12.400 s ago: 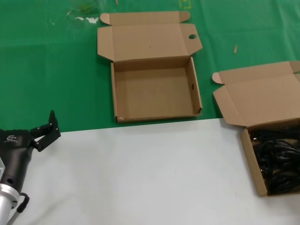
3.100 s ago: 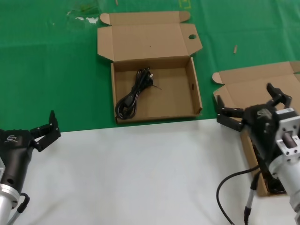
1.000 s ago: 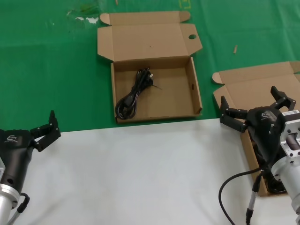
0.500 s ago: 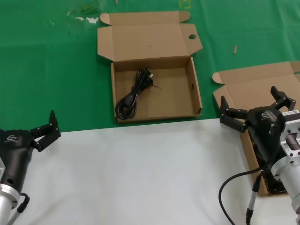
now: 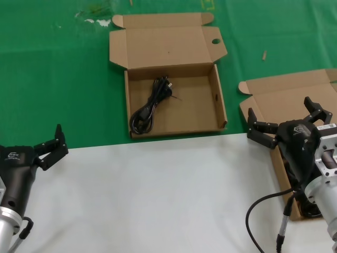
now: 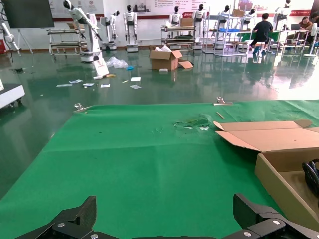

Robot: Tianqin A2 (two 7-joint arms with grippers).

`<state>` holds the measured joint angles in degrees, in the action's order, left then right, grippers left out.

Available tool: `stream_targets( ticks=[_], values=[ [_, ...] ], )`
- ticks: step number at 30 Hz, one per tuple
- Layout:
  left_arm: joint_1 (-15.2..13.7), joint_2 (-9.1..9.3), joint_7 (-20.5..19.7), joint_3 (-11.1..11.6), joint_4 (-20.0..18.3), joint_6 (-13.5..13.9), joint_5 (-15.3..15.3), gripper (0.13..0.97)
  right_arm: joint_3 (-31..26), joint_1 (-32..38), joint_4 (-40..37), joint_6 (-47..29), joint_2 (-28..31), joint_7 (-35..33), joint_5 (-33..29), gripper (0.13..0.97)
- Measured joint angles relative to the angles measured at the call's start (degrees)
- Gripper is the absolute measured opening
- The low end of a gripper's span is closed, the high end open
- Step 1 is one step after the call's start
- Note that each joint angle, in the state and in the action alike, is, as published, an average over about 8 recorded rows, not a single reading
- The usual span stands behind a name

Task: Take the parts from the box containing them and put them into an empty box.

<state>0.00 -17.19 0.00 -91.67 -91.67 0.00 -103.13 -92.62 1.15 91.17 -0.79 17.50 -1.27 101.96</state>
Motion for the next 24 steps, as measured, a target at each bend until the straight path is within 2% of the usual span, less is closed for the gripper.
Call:
stream_targets(
  ticks=[24],
  values=[
    [0.00, 0.00, 0.00, 0.00, 0.00, 0.00, 0.00, 0.966, 0.00, 0.00, 0.00, 0.00, 0.00, 0.00, 0.00, 0.966]
  ],
)
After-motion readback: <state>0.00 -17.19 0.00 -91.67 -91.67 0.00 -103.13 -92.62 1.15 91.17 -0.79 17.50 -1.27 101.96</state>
